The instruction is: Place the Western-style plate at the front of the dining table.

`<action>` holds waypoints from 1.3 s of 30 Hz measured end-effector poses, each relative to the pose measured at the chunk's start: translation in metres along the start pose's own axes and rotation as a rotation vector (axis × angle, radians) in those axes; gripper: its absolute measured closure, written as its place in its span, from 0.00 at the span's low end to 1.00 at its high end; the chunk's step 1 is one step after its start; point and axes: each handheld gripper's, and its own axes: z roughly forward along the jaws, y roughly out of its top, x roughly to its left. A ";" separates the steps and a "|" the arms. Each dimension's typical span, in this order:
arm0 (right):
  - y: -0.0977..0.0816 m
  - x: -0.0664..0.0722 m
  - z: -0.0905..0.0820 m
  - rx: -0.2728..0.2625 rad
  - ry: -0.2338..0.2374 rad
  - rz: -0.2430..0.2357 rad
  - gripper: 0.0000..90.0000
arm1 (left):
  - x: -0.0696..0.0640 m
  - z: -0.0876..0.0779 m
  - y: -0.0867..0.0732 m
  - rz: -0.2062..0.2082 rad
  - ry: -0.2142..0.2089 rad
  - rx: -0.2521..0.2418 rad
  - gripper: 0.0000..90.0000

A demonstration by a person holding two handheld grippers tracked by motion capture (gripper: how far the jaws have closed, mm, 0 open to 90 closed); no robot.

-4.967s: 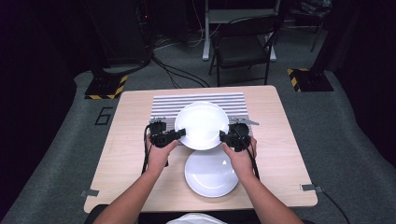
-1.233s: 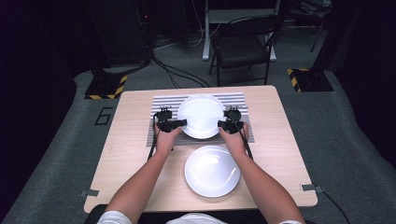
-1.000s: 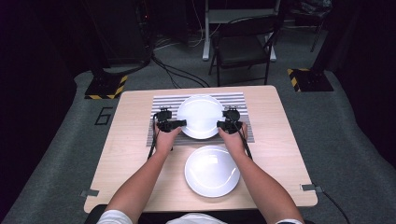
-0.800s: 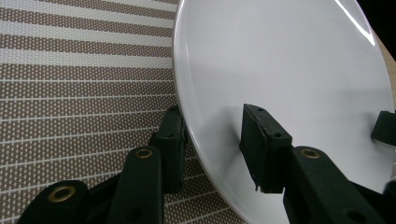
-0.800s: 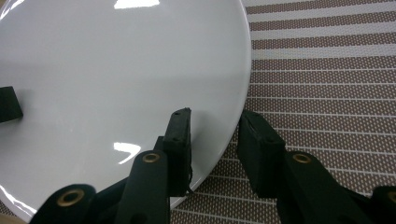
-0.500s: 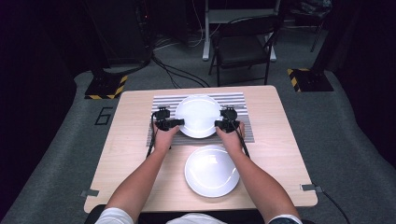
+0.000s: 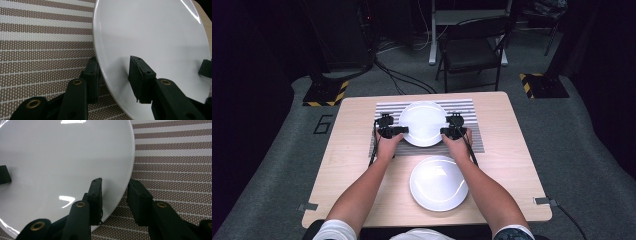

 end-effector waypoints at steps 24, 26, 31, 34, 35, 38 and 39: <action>-0.001 -0.001 0.014 0.015 -0.012 0.006 0.72 | 0.003 0.011 0.001 0.005 0.029 0.017 0.68; -0.001 -0.001 0.015 0.020 -0.019 0.006 0.72 | 0.003 0.013 0.000 0.008 0.036 0.019 0.68; 0.000 0.002 0.017 0.035 -0.038 -0.011 0.72 | 0.005 0.016 0.000 0.002 0.044 0.020 0.67; 0.001 0.004 0.018 0.034 -0.043 -0.015 0.72 | 0.005 0.016 -0.001 0.000 0.048 0.017 0.67; 0.001 0.004 0.018 0.035 -0.044 -0.013 0.72 | 0.005 0.016 -0.001 -0.001 0.049 0.019 0.67; 0.001 0.006 0.019 0.033 -0.049 -0.028 0.72 | 0.007 0.017 0.000 -0.001 0.052 0.024 0.67; 0.000 0.006 0.019 0.033 -0.052 -0.032 0.72 | 0.007 0.017 -0.001 -0.001 0.054 0.025 0.66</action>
